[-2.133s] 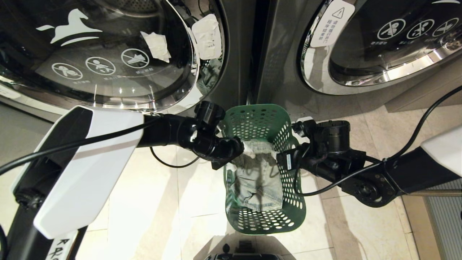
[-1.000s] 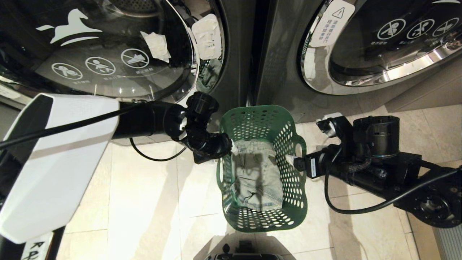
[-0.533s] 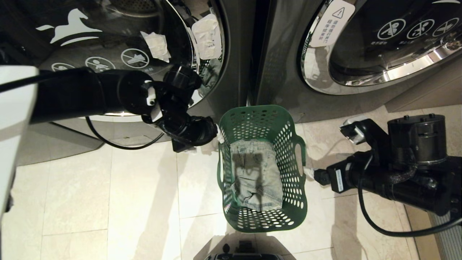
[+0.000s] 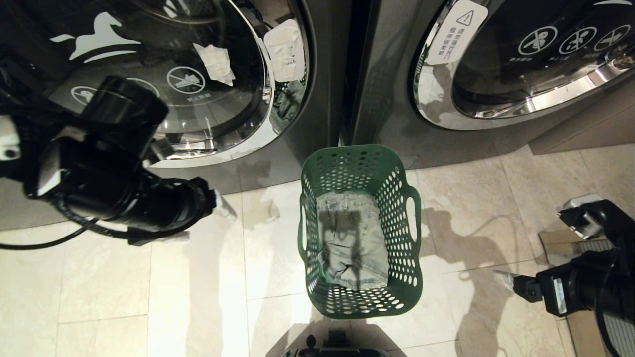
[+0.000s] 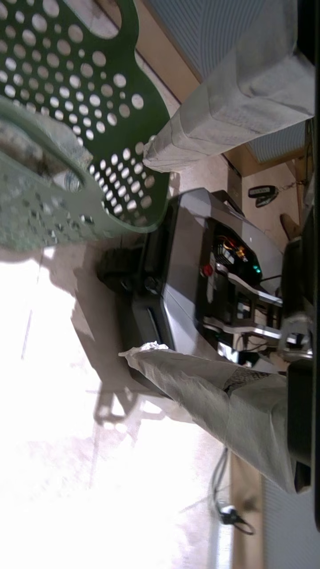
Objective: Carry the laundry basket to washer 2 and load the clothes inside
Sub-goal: Open the lid of the washing machine
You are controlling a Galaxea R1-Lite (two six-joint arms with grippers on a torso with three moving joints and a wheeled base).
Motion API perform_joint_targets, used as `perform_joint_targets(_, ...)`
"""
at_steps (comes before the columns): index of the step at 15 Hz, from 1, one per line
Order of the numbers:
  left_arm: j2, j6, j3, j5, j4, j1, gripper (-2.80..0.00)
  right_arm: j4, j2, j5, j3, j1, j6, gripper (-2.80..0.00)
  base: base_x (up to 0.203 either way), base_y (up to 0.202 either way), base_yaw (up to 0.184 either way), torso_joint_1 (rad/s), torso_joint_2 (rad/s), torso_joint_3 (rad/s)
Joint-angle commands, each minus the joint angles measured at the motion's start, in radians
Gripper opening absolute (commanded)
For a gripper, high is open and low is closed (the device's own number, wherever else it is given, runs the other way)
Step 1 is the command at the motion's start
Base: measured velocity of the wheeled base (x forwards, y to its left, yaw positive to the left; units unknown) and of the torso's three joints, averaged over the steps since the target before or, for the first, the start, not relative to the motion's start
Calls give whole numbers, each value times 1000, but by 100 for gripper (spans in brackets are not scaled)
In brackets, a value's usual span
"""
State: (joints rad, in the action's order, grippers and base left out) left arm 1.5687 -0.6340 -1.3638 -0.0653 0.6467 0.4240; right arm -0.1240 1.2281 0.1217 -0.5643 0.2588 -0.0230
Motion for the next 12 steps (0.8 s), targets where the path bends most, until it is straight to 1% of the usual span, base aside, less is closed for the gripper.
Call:
perform_joint_targets(1,-176,-6,112,1,9,-35,0,0,-67,0,40,-38,-1,0,0,0,0,0,0,0)
perform_joint_targets(3,-311,-8,234,17,52,-57,0,1,-97,-3,102,-49,-2,0,0,0,0,0,0,0)
perform_joint_targets(4,-376,-9,288,32,79,-88,0,0,-112,-3,133,-51,0,0,0,0,0,0,0,0)
perform_joint_targets(5,-426,-9,331,50,96,-150,0,0,-125,-4,159,-60,4,0,0,0,0,0,0,0)
perform_joint_targets(6,-464,-9,367,69,107,-227,0,0,-130,-3,177,-83,-2,0,0,0,0,0,0,0)
perform_joint_targets(7,-488,-9,395,81,111,-290,0,-1,-130,-3,179,-118,-10,0,0,0,0,0,0,0)
perform_joint_targets(9,-491,2,426,89,105,-451,0,-31,-121,-4,181,-262,-65,0,0,0,0,0,0,0)
perform_joint_targets(10,-489,23,446,95,90,-514,0,-89,-115,-4,195,-337,-111,0,0,0,0,0,0,0)
perform_joint_targets(11,-501,48,496,96,77,-536,0,-177,-111,-5,231,-373,-152,0,0,0,0,0,0,0)
perform_joint_targets(12,-530,102,546,98,69,-535,0,-217,-107,-16,268,-375,-212,0,0,0,0,0,0,0)
